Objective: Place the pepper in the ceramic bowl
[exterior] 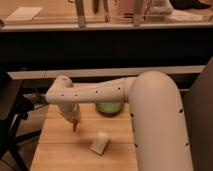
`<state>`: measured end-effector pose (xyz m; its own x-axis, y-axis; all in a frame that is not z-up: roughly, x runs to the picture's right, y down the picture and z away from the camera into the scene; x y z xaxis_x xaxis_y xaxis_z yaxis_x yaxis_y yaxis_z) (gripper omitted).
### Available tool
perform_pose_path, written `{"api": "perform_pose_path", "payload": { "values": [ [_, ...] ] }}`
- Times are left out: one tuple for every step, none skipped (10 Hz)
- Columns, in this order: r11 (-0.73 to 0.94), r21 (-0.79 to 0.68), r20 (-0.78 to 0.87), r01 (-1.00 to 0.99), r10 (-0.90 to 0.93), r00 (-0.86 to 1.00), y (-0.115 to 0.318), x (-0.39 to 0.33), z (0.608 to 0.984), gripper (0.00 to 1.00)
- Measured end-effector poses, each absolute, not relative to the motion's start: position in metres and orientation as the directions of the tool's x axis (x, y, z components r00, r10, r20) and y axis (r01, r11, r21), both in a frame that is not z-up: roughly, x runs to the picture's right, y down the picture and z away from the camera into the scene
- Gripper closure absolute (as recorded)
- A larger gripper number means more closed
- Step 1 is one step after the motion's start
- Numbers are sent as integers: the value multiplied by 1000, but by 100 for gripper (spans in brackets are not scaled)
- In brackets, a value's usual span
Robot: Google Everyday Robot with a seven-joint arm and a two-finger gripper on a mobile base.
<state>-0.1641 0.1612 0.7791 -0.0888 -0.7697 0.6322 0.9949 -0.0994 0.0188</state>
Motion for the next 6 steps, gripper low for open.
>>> {"api": "perform_pose_path", "payload": {
  "values": [
    [-94,11,626,996,-776,-80,152,-158,781,99],
    [-87,5,623,996,-779,-71,145,-154,783,99],
    [-78,-3,620,997,-782,-59,139,-148,783,99],
    [-70,-9,615,997,-787,-50,134,-142,783,99],
    [-67,-13,603,998,-797,-45,125,-138,783,99],
    [-63,-15,594,998,-803,-42,117,-136,784,99]
  ]
}}
